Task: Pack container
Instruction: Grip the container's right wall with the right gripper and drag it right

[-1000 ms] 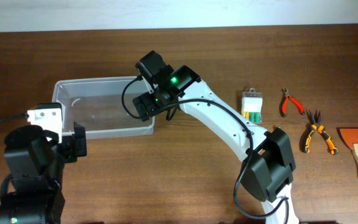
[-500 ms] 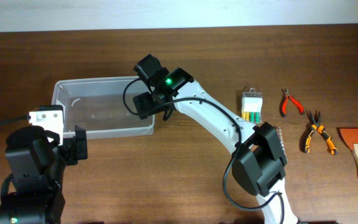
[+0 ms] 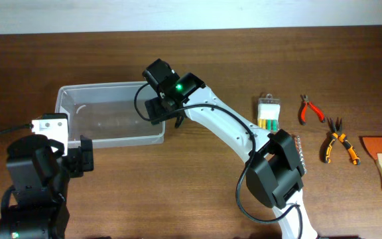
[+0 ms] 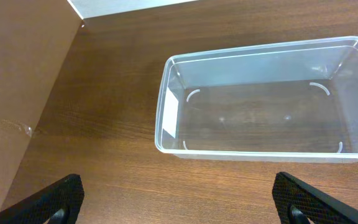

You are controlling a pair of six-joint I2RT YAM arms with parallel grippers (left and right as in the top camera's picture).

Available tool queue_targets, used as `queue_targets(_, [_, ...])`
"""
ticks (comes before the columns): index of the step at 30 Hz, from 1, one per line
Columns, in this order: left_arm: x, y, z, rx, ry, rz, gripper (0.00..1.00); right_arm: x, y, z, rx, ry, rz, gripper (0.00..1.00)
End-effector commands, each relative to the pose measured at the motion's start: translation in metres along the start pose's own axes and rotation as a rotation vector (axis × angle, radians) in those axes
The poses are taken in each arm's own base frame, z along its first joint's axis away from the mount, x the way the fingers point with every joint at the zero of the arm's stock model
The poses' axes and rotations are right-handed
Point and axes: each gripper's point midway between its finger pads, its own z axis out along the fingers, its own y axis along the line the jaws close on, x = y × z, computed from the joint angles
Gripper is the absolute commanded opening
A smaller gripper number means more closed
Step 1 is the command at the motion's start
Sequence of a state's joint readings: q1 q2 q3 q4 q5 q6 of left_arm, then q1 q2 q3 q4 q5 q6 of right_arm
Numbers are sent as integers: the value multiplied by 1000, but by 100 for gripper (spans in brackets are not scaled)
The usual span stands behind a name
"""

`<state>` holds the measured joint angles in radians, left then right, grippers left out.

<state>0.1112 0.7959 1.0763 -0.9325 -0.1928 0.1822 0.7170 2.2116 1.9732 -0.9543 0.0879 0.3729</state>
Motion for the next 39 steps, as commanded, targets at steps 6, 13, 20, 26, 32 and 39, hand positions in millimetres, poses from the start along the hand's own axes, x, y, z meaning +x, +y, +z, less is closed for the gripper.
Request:
queue_targets(6, [-4, 6, -5, -21, -13, -18, 99, -6, -5, 3, 32, -20, 75, 99])
queue_targets(13, [-4, 6, -5, -21, -13, -18, 99, -4, -12, 6, 44, -5, 128, 99])
queue_targets(20, [-4, 6, -5, -21, -13, -18, 99, -6, -19, 7, 49, -6, 157, 88])
queue_targets(26, [-4, 6, -5, -21, -13, -18, 99, 0, -20, 18, 59, 19, 153, 88])
queue_targets(32, [-4, 6, -5, -21, -13, -18, 99, 9, -22, 31, 77, 55, 149, 90])
queue_targets(39, [-4, 6, -5, -21, -13, -18, 99, 8, -22, 31, 78, 50, 150, 79])
